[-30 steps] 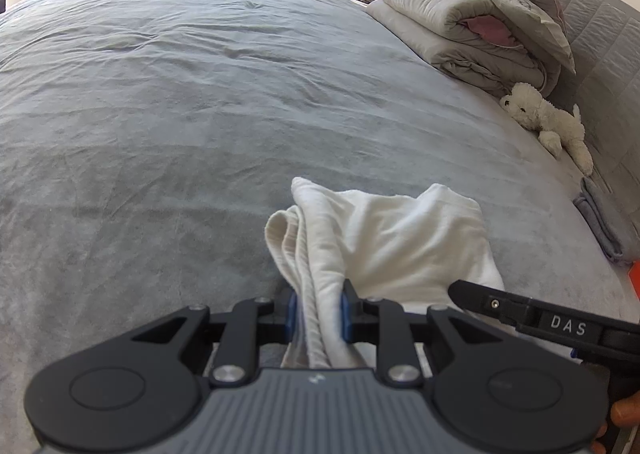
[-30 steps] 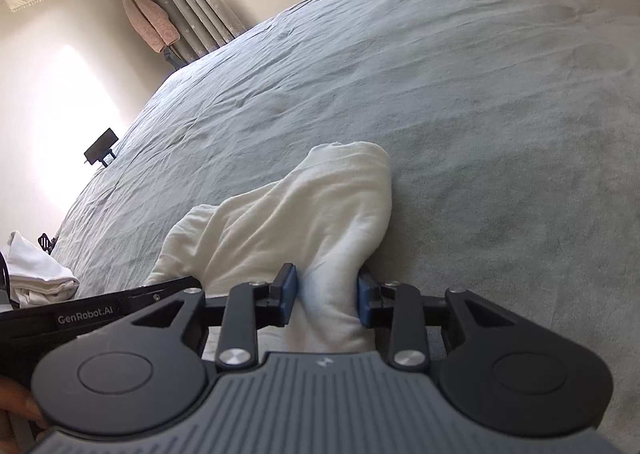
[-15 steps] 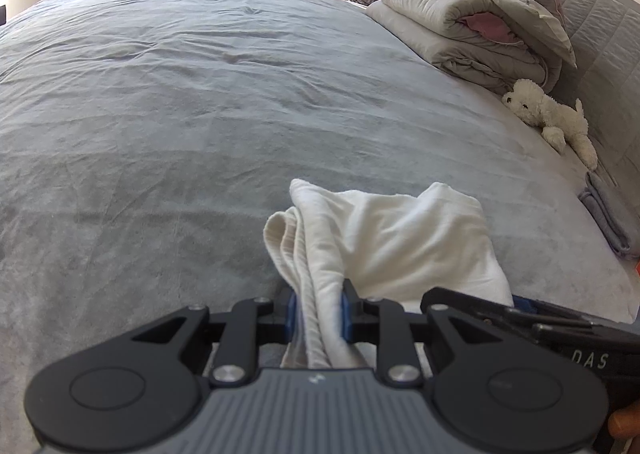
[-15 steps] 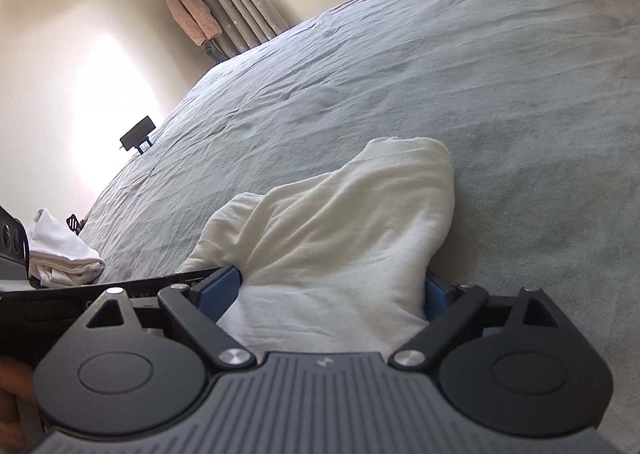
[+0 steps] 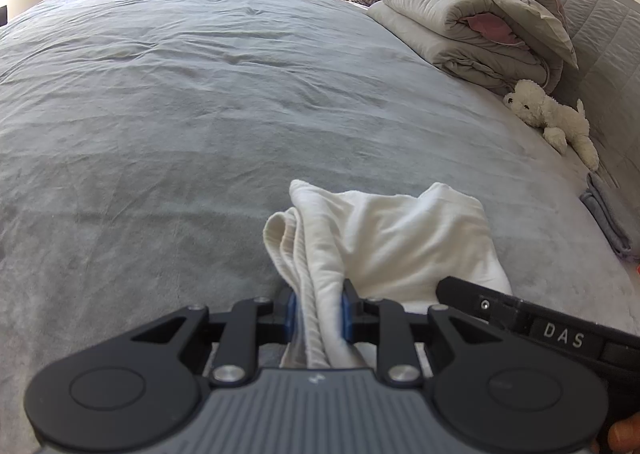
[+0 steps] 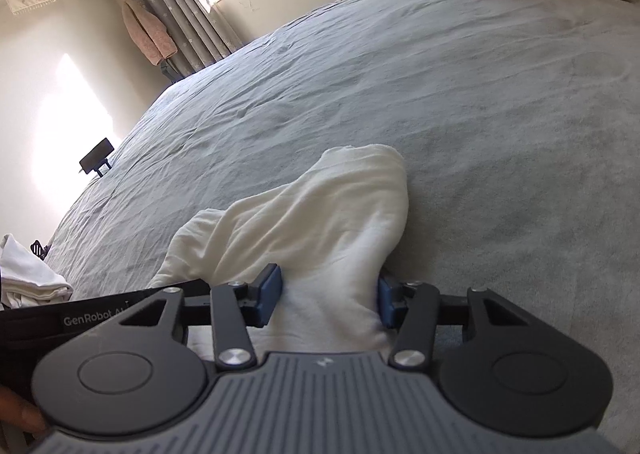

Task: Fold clothes
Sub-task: 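Hold the folded white garment with the left gripper while the right gripper hovers beside it, then lift and carry the folded white garment with the left gripper toward the grey cloth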

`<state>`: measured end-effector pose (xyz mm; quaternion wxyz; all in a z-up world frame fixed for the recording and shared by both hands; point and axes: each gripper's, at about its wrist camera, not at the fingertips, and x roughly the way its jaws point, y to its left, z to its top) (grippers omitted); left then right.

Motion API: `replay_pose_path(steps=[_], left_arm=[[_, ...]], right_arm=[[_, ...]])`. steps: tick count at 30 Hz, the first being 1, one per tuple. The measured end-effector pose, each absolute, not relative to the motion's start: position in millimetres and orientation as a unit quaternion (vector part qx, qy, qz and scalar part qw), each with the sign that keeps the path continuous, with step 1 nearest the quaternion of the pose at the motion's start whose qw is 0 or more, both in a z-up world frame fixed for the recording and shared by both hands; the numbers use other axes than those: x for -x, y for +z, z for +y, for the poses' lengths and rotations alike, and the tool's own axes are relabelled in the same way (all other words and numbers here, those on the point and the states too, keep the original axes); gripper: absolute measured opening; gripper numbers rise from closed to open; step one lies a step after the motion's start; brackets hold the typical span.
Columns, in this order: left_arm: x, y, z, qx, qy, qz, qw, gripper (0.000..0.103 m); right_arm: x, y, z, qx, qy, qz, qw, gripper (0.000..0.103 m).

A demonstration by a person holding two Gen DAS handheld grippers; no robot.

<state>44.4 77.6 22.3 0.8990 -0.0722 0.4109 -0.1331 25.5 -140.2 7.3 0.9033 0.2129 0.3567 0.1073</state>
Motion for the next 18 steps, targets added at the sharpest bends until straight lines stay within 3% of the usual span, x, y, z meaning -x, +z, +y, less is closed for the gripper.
replay_pose_path(steps=[3,5,6,7,10,12,18], left_arm=[[-44,23,77,0.073,-0.131,0.41,0.899,0.022],[-44,23,76,0.073,-0.13,0.41,0.9,0.022],[-44,24,76,0.075,-0.131,0.408,0.9,0.022],[-44,25,76,0.076,-0.131,0.407,0.901,0.021],[-32,43,70,0.063,-0.149,0.361,0.918,0.019],[-22,60,68,0.065,-0.164,0.33,0.927,0.019],[-30,56,73,0.076,-0.153,0.363,0.916,0.017]], right_arm=[[-26,8,-139,-0.209,0.108,0.359,0.903,0.052],[-26,10,-138,-0.197,0.097,0.357,0.908,0.036],[-26,11,-137,-0.188,0.089,0.356,0.911,0.019],[-24,15,-133,-0.161,0.087,0.348,0.92,0.016],[-2,44,-97,0.006,0.064,0.254,0.965,0.014],[4,56,-91,0.024,0.061,0.236,0.97,0.014],[-2,52,-102,0.017,0.061,0.256,0.965,0.014]])
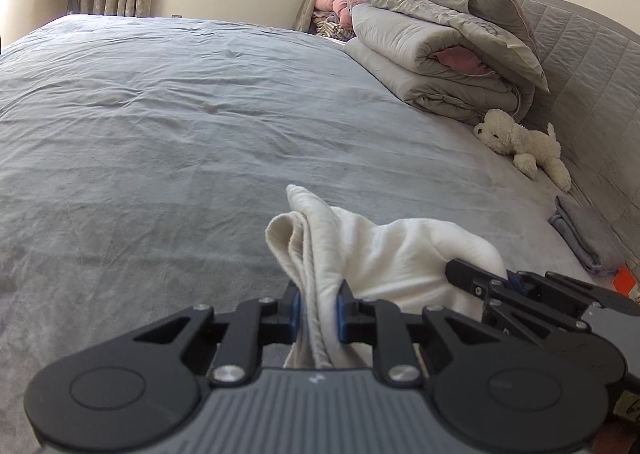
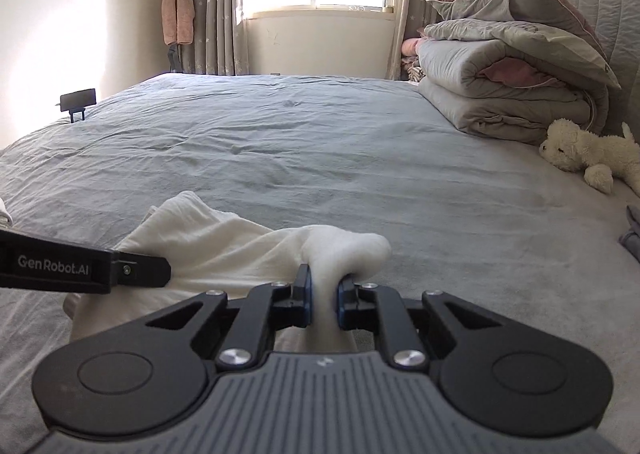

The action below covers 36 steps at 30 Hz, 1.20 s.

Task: Fold clothes
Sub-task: 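Lift and carry the folded white garment with the left gripper toward the grey cloth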

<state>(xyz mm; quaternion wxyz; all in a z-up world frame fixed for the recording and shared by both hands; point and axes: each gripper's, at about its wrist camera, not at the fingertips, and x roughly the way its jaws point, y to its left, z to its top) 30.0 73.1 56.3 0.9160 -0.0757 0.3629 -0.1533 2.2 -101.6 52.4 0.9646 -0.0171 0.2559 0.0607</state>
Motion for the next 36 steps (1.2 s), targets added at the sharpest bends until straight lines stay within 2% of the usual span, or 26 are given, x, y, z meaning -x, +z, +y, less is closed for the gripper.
replay_pose_path(steps=[6,16,22,31,36], left_arm=[[-32,53,77,0.095,-0.155,0.377,0.908,0.016],[-13,74,75,0.113,-0.175,0.352,0.913,0.016],[0,81,60,0.122,-0.182,0.346,0.912,0.016],[5,95,-10,0.145,-0.22,0.362,0.894,0.016],[-8,102,-79,0.157,-0.252,0.371,0.88,0.016]], right_arm=[[-6,56,-104,0.009,0.069,0.274,0.959,0.014],[2,72,-131,-0.036,0.092,0.289,0.952,0.014],[19,87,-154,-0.055,0.104,0.271,0.955,0.014],[30,110,-222,-0.048,0.07,0.281,0.956,0.014],[31,129,-287,-0.044,0.061,0.277,0.958,0.014]])
